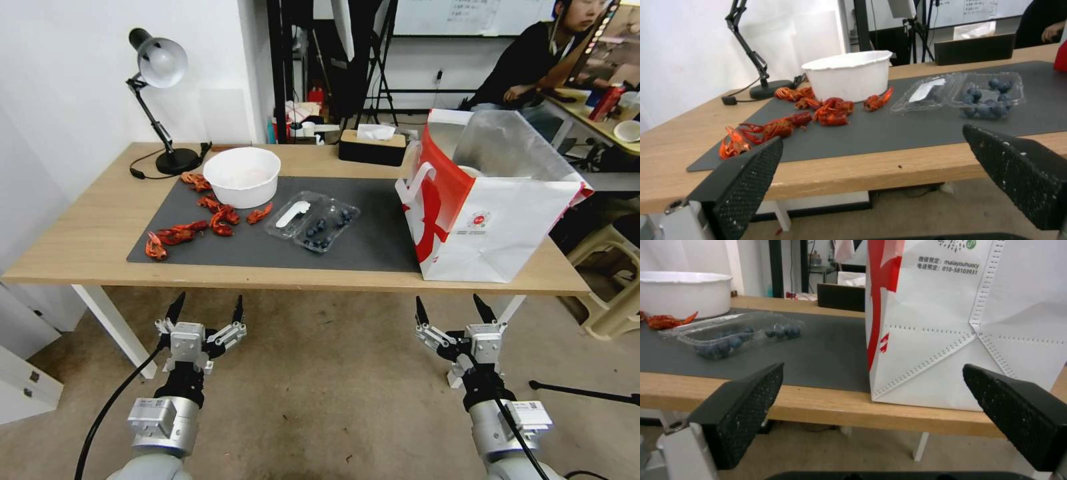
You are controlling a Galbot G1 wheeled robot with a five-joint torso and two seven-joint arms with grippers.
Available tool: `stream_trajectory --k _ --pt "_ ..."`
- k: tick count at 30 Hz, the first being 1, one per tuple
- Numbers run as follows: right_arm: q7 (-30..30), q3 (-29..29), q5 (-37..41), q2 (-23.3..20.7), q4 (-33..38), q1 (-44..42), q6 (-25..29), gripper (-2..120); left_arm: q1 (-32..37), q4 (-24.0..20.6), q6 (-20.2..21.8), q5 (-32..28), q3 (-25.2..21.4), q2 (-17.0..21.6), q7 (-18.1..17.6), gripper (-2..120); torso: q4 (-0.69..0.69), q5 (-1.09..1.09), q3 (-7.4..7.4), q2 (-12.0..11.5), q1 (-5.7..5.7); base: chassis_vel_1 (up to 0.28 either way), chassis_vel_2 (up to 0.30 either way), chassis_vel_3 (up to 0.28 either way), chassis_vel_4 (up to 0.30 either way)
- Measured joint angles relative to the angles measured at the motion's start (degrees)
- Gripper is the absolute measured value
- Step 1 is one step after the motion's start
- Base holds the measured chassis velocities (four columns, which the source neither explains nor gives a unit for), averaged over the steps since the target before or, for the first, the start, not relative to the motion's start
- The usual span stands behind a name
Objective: Close the takeout container lid, then place the container into the takeout bag.
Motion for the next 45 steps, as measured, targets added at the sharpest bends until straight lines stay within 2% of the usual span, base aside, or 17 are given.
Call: stream_trajectory --k 29,32,35,36,37,39,45 --pt "0.0 0.0 0.0 0.0 0.0 0.2 -0.3 100 -0.2 0.0 0.1 -0.5 0.1 0.0 -0.1 100 0.00 0.00 0.00 0.0 0.00 0.000 0.000 0.000 0.000" --pt "0.1 0.3 0.4 0.2 0.2 0.9 -1.7 100 -1.4 0.4 1.6 -3.2 0.8 0.0 -0.6 100 0.00 0.01 0.00 0.0 -0.01 0.000 0.000 0.000 0.000" --pt "1.1 1.7 2.6 1.4 1.3 4.6 -8.3 100 -4.8 1.6 5.6 -10.7 2.8 -0.1 -2.2 100 0.00 0.00 0.00 0.0 0.00 0.000 0.000 0.000 0.000" --pt "1.1 1.7 2.6 1.4 1.3 4.6 -8.3 100 -4.8 1.6 5.6 -10.7 2.8 -0.1 -2.2 100 0.00 0.00 0.00 0.0 0.00 0.000 0.000 0.000 0.000" --pt "1.2 2.4 4.4 1.8 1.7 6.1 -10.3 100 -6.0 2.0 6.9 -13.3 3.5 -0.2 -2.7 100 -0.01 0.00 0.00 0.0 0.00 0.000 0.000 0.000 0.000" --pt "0.7 2.6 6.2 1.9 1.9 6.9 -11.0 100 -6.0 3.0 3.6 -14.8 2.6 0.5 -2.5 100 0.01 0.02 0.00 0.0 0.00 0.000 0.000 0.000 0.000" --pt "0.7 1.7 7.5 1.5 1.9 7.3 -10.9 100 -5.7 3.3 1.3 -15.1 1.5 1.0 -2.0 100 0.00 0.00 0.00 0.0 0.00 0.000 0.000 0.000 0.000"
